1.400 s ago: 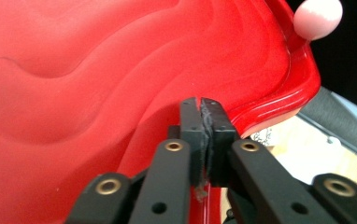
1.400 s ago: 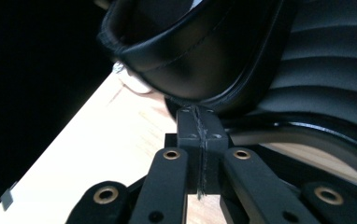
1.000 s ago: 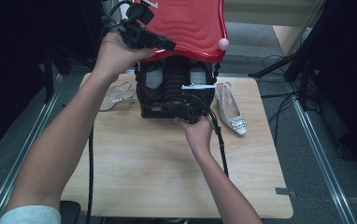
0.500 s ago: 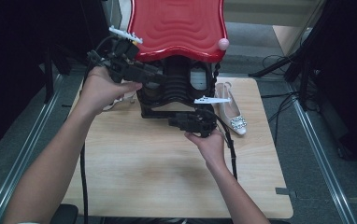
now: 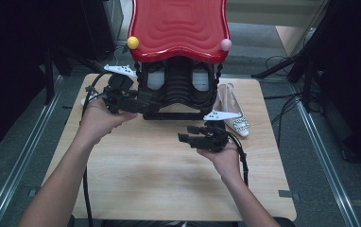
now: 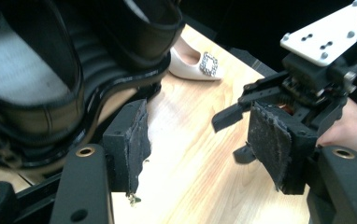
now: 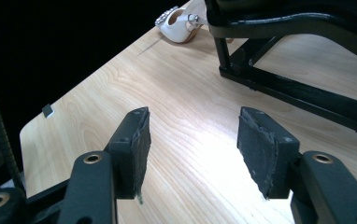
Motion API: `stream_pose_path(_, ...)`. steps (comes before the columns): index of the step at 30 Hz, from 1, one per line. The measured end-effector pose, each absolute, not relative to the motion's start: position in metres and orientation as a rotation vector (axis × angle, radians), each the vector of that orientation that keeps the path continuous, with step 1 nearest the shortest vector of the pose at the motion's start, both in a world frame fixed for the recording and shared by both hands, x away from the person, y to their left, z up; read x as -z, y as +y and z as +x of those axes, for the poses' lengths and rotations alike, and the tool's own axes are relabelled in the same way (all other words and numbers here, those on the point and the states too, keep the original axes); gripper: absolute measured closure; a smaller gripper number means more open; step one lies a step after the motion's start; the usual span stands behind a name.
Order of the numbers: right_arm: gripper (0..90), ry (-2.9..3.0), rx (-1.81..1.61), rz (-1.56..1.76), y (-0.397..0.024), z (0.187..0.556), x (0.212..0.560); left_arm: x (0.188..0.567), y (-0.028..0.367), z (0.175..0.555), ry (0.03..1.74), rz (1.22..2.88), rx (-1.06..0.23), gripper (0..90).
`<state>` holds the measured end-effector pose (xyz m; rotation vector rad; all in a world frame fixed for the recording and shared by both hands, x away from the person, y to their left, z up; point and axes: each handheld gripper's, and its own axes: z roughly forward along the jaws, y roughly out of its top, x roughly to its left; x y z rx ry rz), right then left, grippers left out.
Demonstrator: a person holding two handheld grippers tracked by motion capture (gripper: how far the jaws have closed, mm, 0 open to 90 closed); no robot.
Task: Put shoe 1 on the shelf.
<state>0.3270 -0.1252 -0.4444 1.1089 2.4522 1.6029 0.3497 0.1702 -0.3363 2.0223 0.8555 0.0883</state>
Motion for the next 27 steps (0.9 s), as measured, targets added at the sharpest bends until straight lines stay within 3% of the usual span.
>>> stream_pose_path(14, 44.5, 2.469, -1.566, 1.095, -0.141, 0.326, 0.460, 0.403, 0.188, 0.338, 0.925, 2.035, -0.076, 37.6)
stream_pose_path(27, 44.6, 2.438, -1.557, 1.162, -0.160, 0.323, 0.466, 0.425, 0.214, 0.337, 0.987, 2.029, -0.068, 43.5)
